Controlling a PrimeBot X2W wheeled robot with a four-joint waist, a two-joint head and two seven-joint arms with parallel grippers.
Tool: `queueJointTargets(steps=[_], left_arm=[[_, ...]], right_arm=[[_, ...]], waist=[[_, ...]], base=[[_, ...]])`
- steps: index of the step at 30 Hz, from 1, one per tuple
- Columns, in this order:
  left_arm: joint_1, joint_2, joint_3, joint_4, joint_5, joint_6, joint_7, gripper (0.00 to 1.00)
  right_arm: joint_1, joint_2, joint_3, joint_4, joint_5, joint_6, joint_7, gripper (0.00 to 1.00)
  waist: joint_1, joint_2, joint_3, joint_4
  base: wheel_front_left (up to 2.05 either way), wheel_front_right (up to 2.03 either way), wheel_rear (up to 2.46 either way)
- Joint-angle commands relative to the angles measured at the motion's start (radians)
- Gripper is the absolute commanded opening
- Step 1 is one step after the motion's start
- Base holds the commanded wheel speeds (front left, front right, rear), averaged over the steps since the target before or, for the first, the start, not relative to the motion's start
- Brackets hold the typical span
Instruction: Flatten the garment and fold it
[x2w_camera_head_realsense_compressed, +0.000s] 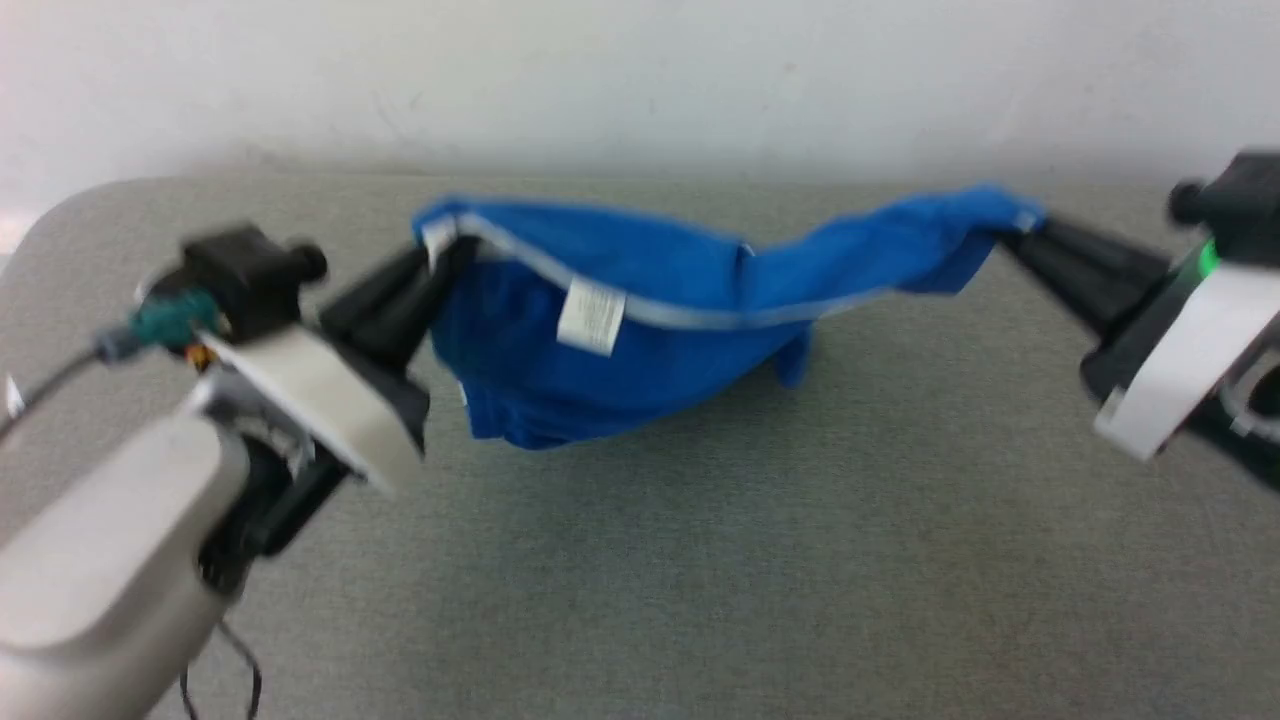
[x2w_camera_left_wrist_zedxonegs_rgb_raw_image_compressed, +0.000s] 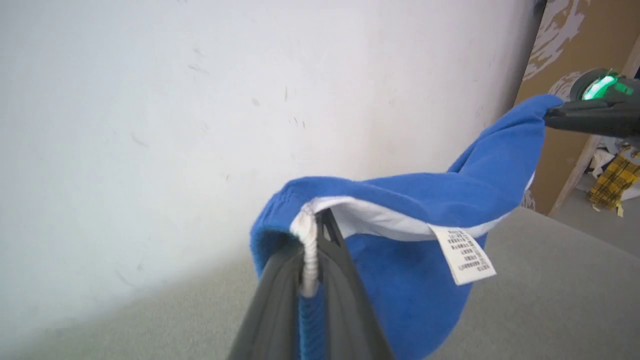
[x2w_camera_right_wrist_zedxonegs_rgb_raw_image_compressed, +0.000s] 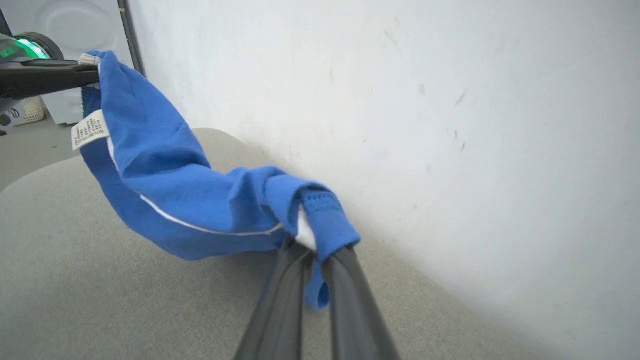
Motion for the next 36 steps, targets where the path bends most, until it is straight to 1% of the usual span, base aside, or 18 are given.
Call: queueJointTargets(steps=[1, 4, 8, 11, 15, 19, 24, 26, 29, 32, 36], left_arm=[[-0.055, -0.023, 0.024, -0.004, -0.004, 0.003, -0.014, 0.00], [-0.161, -0.073, 0.052, 0.023, 0.000, -0.004, -0.023, 0.00], [-0.324, -0.144, 0.083, 0.106, 0.006, -0.028, -0.034, 0.00], [-0.449, -0.191, 0.102, 0.182, 0.025, -0.039, -0.050, 0.00], [-0.606, -0.229, 0.112, 0.278, 0.074, -0.049, -0.069, 0.00], [-0.756, -0.267, 0.143, 0.369, 0.099, -0.050, -0.106, 0.00], [-0.894, -0.296, 0.176, 0.468, 0.111, -0.061, -0.150, 0.00], [-0.922, -0.303, 0.176, 0.501, 0.117, -0.070, -0.160, 0.00], [-0.929, -0.313, 0.172, 0.545, 0.124, -0.080, -0.178, 0.00], [-0.888, -0.327, 0.167, 0.583, 0.121, -0.090, -0.196, 0.00], [-0.773, -0.336, 0.169, 0.610, 0.123, -0.099, -0.212, 0.00]], right_arm=[[-0.024, 0.013, -0.039, 0.014, 0.000, -0.001, -0.013, 0.00], [-0.071, 0.050, -0.110, 0.050, -0.001, -0.001, -0.009, 0.00], [-0.178, 0.117, -0.202, 0.122, -0.021, -0.001, 0.000, 0.00], [-0.281, 0.162, -0.262, 0.189, -0.073, -0.001, 0.006, 0.00], [-0.430, 0.215, -0.329, 0.286, -0.150, -0.001, 0.018, 0.00], [-0.574, 0.255, -0.383, 0.365, -0.227, -0.001, 0.019, 0.00], [-0.727, 0.284, -0.400, 0.442, -0.323, -0.001, 0.024, 0.00], [-0.767, 0.293, -0.399, 0.470, -0.351, -0.001, 0.025, 0.00], [-0.787, 0.314, -0.396, 0.511, -0.362, -0.001, 0.021, 0.00], [-0.753, 0.326, -0.363, 0.532, -0.366, -0.001, 0.002, 0.00], [-0.646, 0.345, -0.317, 0.550, -0.352, -0.001, -0.059, 0.00]], waist=[[0.0001, 0.0000, -0.001, -0.027], [0.0001, 0.0000, 0.031, -0.038], [0.0001, 0.0000, 0.104, -0.057], [0.0001, 0.0000, 0.169, -0.065], [0.0001, 0.0000, 0.262, -0.069], [0.0001, 0.0000, 0.347, -0.072], [0.0001, 0.0000, 0.432, -0.070], [0.0001, 0.0000, 0.456, -0.069], [0.0001, 0.0000, 0.480, -0.068], [0.0001, 0.0000, 0.490, -0.069], [0.0001, 0.0000, 0.482, -0.076]], base=[[0.00, 0.00, 0.00], [0.00, 0.00, 0.00], [0.00, 0.00, 0.00], [0.00, 0.00, 0.00], [0.00, 0.00, 0.00], [0.00, 0.00, 0.00], [0.00, 0.00, 0.00], [0.00, 0.00, 0.00], [0.00, 0.00, 0.00], [0.00, 0.00, 0.00], [0.00, 0.00, 0.00]])
